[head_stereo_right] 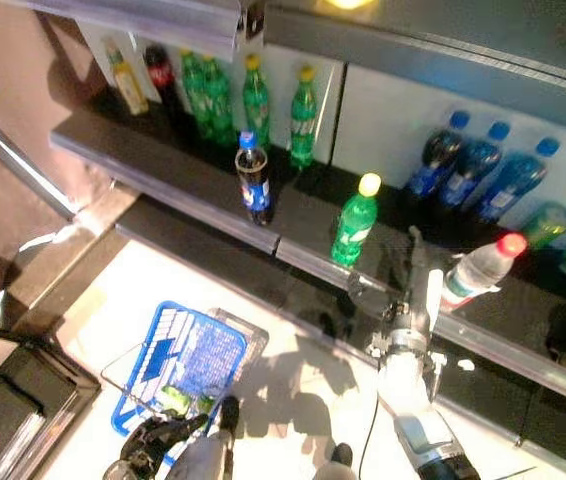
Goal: Pick up the drink and place into the basket.
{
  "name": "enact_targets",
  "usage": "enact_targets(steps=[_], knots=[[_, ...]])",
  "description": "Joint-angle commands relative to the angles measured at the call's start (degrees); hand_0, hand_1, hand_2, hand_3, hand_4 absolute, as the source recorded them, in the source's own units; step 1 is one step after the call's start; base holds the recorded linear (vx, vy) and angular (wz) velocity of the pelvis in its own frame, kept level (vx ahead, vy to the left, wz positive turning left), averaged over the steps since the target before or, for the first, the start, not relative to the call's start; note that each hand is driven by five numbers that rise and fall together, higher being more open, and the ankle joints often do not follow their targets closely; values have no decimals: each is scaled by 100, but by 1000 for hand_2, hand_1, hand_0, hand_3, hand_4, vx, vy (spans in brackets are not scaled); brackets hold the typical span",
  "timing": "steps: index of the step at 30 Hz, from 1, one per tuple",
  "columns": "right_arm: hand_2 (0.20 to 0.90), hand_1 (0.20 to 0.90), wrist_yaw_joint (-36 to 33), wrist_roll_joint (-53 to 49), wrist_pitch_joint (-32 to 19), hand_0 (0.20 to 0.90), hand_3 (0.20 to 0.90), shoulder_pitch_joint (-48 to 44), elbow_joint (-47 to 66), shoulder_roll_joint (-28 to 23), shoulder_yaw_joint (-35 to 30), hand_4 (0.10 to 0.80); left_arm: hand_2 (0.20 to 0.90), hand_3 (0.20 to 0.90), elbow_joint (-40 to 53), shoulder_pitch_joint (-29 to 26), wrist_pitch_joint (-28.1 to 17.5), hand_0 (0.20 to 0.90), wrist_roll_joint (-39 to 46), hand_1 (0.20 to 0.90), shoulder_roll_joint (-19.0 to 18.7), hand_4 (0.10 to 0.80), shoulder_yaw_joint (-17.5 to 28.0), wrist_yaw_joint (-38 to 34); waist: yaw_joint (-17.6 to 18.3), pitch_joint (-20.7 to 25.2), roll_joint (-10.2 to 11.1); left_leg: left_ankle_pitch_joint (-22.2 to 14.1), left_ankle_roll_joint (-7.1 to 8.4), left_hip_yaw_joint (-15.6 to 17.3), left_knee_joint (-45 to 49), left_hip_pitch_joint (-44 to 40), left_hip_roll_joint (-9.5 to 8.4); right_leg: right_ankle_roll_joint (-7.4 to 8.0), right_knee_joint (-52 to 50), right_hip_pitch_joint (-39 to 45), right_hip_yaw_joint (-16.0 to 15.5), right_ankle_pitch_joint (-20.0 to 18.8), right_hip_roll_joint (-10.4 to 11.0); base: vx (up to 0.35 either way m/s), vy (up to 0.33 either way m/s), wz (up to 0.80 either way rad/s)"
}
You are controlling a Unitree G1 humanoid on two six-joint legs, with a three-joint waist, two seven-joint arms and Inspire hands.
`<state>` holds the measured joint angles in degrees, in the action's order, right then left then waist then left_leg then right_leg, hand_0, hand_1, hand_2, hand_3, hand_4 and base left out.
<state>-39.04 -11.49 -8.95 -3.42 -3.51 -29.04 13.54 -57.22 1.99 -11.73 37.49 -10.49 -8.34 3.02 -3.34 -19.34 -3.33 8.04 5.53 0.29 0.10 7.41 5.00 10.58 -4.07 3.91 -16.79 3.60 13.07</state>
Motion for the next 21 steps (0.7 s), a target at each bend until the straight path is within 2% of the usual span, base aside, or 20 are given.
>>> enact_targets(steps=[1,10,16,21], knots=[[900,900,-405,16,-774,900,900,-544,434,-212,-366,800,300,200,191,630,-170,300,25,300,-224,100,-497,243,-258,48,133,-1154,-141,-92,1067,-242,-122,-407,-952,-971,249,-152,191,6,7,7],[900,900,-850,-365,-754,900,900,-1031,250,-178,-407,800,300,200,591,513,-150,300,25,300,-379,100,-739,170,-356,-388,86,-1208,-231,-233,1475,126,-213,-468,-1216,-1130,240,-97,193,-13,-20,1],[900,900,-1077,-430,-774,900,900,-1986,-56,-109,-355,800,300,200,728,200,-191,300,171,300,-476,100,-991,116,-445,-820,21,-1185,-270,-339,1713,550,-259,-536,-1398,-1426,231,-87,199,-102,-13,1],[900,900,-1091,-709,-704,900,900,-2780,-280,-254,-302,800,300,200,851,-14,-263,300,310,300,-524,100,-1108,80,-533,-1046,-30,-1119,-314,-392,1870,1032,-325,-580,-1526,-1860,258,-134,186,-114,16,-3]])
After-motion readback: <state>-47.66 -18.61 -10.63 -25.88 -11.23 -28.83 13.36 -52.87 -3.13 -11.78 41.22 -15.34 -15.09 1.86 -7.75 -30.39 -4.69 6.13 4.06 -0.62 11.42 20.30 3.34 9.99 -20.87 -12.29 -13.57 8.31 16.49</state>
